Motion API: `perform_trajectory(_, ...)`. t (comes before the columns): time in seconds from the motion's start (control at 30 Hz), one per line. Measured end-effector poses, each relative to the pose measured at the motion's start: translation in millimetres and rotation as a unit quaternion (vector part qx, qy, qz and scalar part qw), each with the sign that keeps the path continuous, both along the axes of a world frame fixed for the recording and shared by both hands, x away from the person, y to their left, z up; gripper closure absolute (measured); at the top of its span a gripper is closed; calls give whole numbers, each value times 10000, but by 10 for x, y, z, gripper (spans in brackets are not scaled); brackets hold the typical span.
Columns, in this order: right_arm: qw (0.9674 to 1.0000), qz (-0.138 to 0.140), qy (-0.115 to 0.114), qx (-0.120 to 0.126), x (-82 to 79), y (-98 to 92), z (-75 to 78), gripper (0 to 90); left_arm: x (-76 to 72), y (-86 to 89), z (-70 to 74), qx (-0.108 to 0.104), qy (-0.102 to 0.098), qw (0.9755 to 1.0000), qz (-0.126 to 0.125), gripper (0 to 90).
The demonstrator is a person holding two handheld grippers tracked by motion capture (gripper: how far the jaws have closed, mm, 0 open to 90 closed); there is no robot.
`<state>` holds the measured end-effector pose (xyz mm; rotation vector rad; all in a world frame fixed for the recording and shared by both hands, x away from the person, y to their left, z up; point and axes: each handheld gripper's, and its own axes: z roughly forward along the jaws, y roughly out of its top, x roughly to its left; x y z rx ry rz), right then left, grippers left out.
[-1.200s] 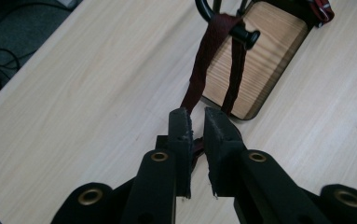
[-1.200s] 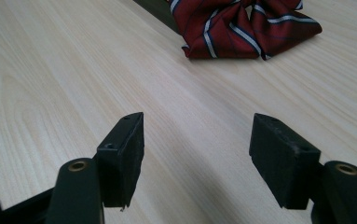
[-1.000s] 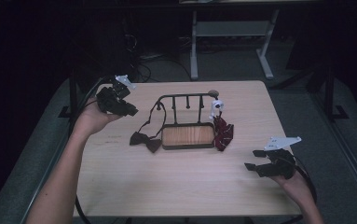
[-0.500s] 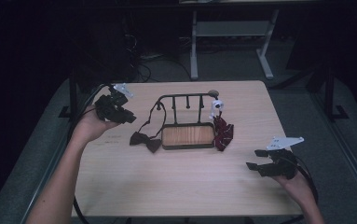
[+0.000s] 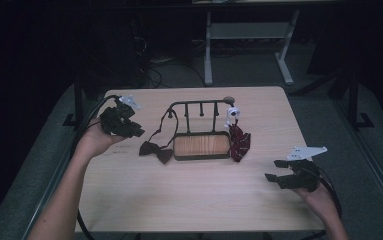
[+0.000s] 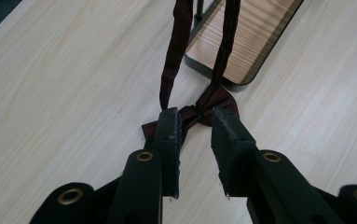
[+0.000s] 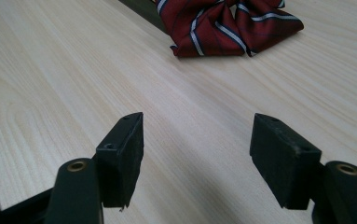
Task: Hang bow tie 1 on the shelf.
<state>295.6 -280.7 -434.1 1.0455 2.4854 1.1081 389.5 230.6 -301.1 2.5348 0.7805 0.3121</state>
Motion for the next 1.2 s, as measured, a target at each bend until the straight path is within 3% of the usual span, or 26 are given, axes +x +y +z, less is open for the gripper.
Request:
perform_trajectory(0.47, 10000, -56, 11, -24, 1, -14, 0, 348, -104, -2, -116, 57, 13, 10000, -72, 704)
perform_trajectory(1.2, 10000, -71, 10, -30, -2, -12, 5, 348, -327, 24, -341, -34, 1, 9999, -154, 660)
